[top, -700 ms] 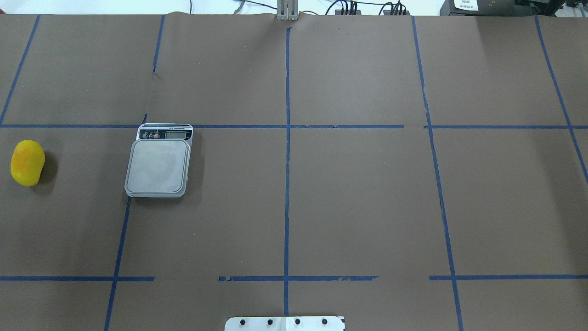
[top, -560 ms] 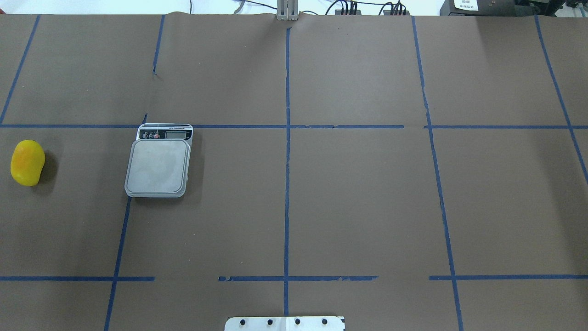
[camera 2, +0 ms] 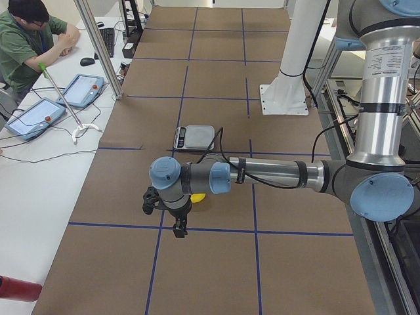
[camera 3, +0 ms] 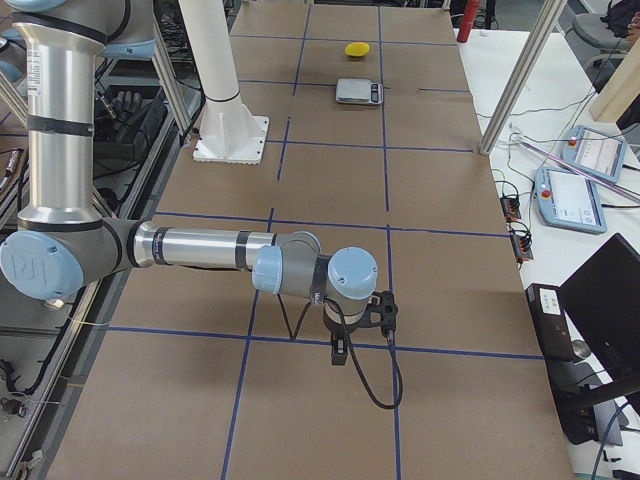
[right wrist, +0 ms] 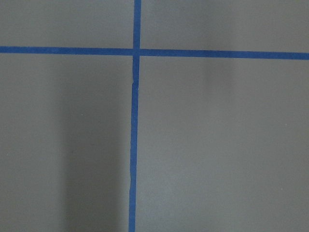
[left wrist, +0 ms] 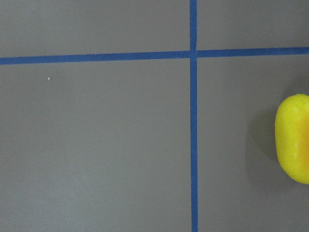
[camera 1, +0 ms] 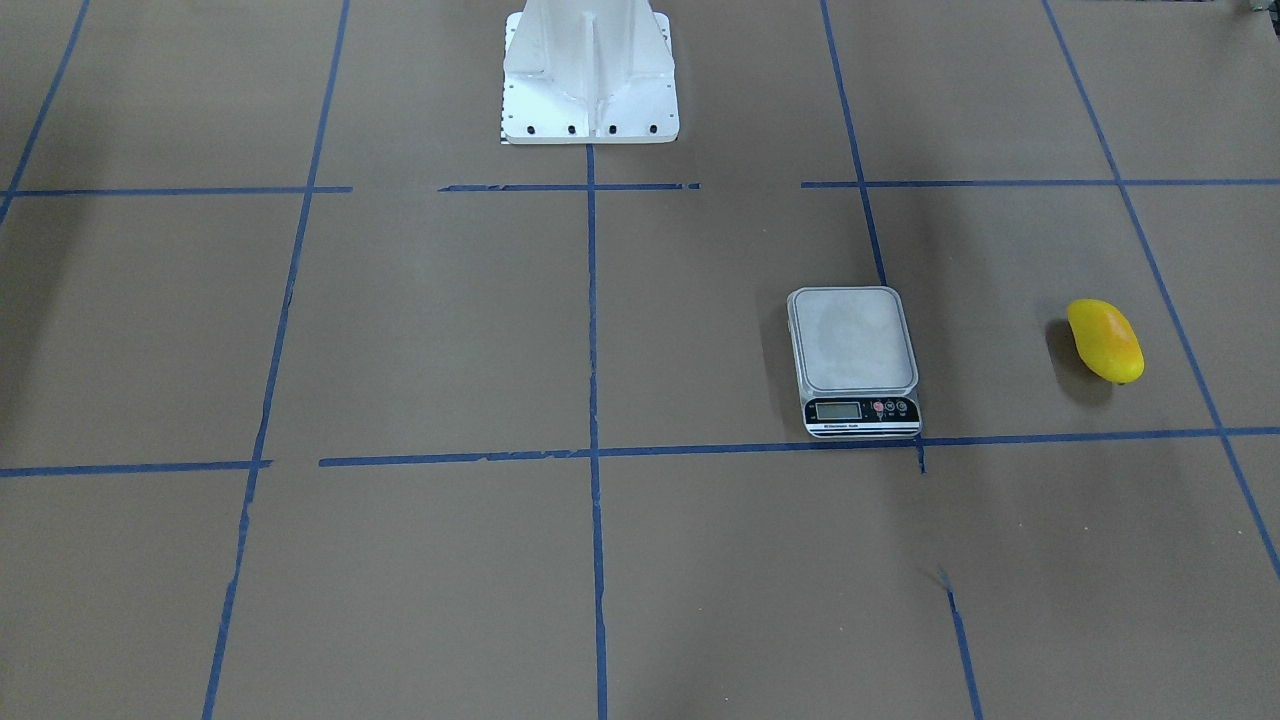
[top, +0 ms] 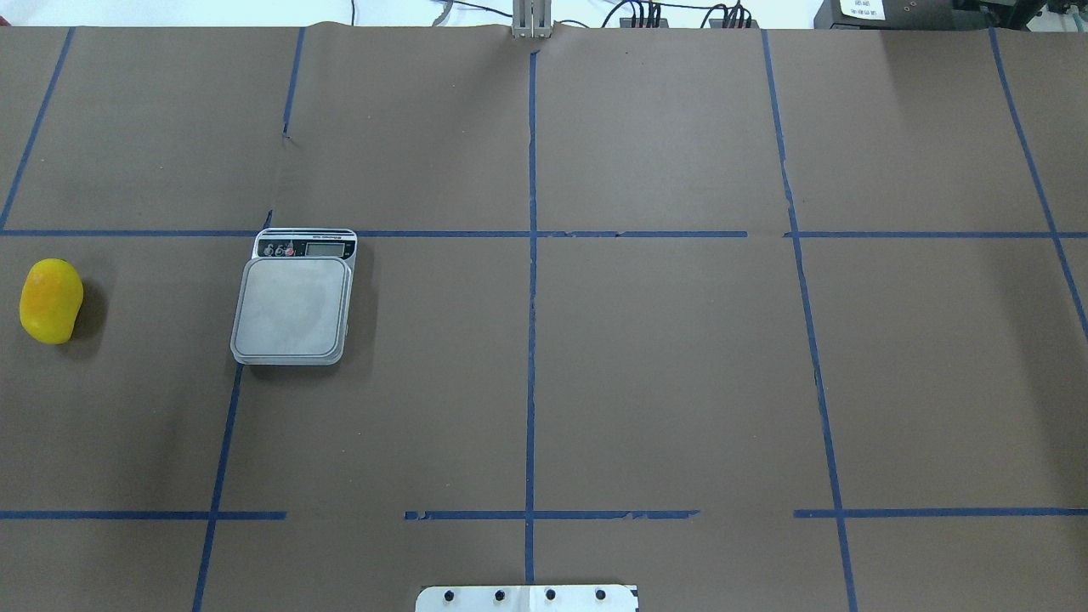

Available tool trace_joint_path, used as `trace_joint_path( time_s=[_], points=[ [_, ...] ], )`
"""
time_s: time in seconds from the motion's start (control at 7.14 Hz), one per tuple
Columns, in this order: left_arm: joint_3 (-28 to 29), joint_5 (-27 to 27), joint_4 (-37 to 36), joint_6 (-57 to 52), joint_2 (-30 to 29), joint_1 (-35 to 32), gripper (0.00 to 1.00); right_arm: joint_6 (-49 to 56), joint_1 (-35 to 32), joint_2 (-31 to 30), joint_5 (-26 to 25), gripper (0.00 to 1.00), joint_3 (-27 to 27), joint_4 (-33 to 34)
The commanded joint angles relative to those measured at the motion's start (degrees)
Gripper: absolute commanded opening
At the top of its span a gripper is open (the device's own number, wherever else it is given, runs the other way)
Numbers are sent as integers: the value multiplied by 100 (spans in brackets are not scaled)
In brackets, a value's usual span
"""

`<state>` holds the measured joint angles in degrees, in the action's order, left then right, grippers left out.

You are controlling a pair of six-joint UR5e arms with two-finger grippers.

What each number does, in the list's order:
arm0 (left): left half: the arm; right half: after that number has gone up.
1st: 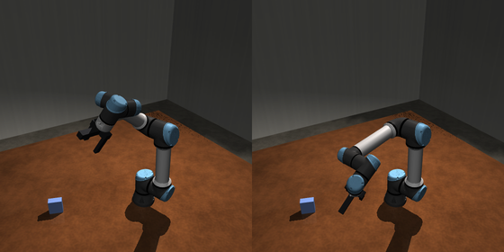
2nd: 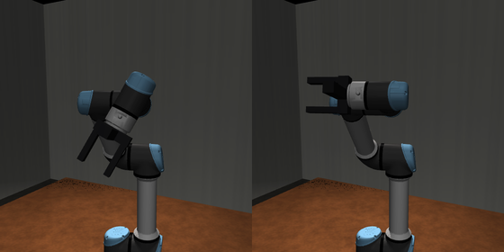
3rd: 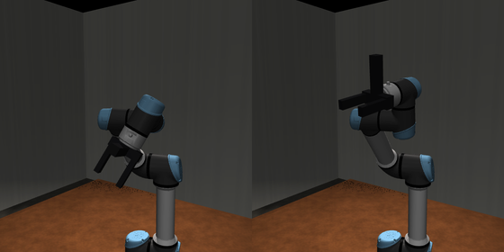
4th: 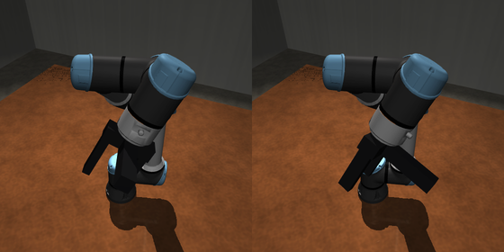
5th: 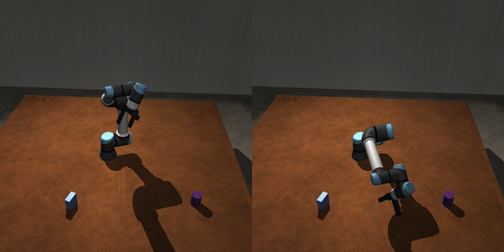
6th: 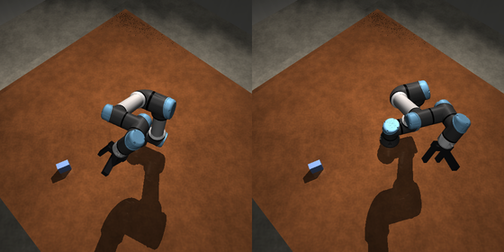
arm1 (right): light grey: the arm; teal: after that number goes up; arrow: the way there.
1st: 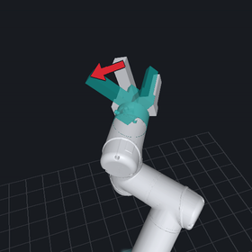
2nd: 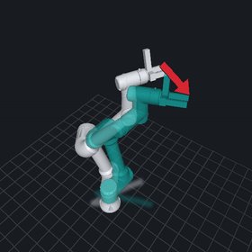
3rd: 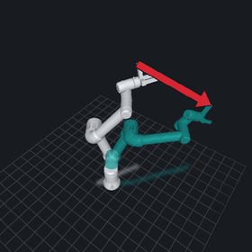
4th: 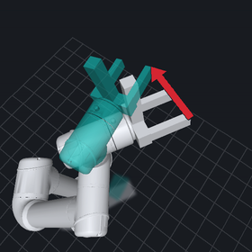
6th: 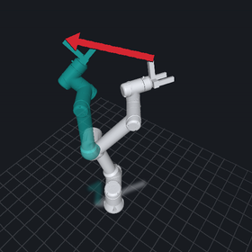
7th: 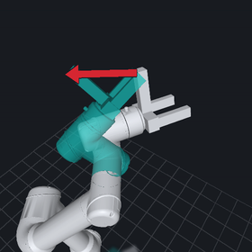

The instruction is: Weigh mango

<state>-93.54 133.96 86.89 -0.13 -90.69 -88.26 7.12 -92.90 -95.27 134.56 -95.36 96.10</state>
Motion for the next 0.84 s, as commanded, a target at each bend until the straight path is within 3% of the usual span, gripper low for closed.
trace_joint_path(
  time_s=[0.0, 0.28, 0.7],
  points=[
    [-216, -19, 1026, 1629, 33, 507, 100, 0, 0, 0, 0, 100, 0, 5],
    [-279, -228, 1774, 3127, 69, 1597, 100, 0, 0, 0, 0, 100, 0, 5],
    [228, -502, 2873, 3939, 87, 2215, 100, 0, 0, 0, 0, 100, 0, 5]
  ],
)
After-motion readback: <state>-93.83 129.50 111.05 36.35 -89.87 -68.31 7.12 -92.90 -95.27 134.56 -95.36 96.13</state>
